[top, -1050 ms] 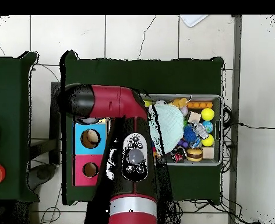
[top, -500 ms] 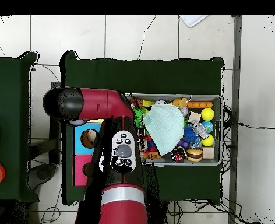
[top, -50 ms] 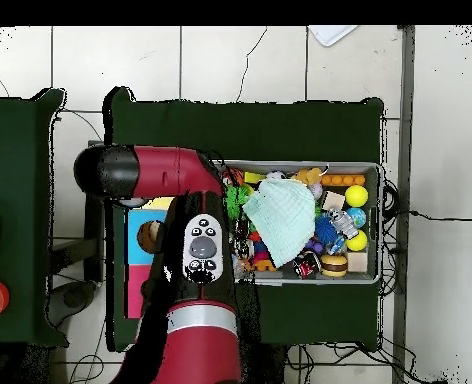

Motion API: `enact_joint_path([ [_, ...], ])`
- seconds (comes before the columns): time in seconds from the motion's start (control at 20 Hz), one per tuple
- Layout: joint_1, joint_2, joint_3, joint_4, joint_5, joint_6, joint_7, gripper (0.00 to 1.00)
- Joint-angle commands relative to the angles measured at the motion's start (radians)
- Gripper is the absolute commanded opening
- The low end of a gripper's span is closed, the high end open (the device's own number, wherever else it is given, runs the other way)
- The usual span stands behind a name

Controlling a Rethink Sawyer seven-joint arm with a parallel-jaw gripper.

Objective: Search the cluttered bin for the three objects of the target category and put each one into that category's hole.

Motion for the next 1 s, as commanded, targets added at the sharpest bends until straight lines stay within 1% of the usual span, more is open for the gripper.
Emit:
enact_joint_path([
  [0.05, 0.003, 0.237, -0.020, -0.007, -0.108, -0.122, 0.137, 0.00],
  [0.15, 0.006, 0.243, -0.035, -0.009, -0.110, -0.141, 0.144, 0.00],
  [0.25, 0.003, 0.235, -0.050, -0.008, -0.123, -0.143, 0.127, 0.00],
  [0.35, 0.003, 0.200, -0.072, 0.002, -0.138, -0.066, 0.094, 0.00],
  [0.4, 0.001, 0.175, -0.081, 0.016, -0.144, -0.020, 0.074, 0.00],
  [0.5, -0.013, 0.128, -0.084, 0.059, -0.153, 0.030, 0.030, 0.00],
  [0.65, -0.033, 0.097, -0.074, 0.103, -0.158, 0.043, 0.002, 0.00],
  [0.8, -0.052, 0.068, -0.046, 0.137, -0.149, 0.072, -0.016, 0.00],
  [0.9, -0.058, 0.052, -0.034, 0.154, -0.150, 0.092, -0.019, 0.00],
  [1.0, -0.061, 0.051, -0.024, 0.162, -0.158, 0.087, -0.011, 0.00],
])
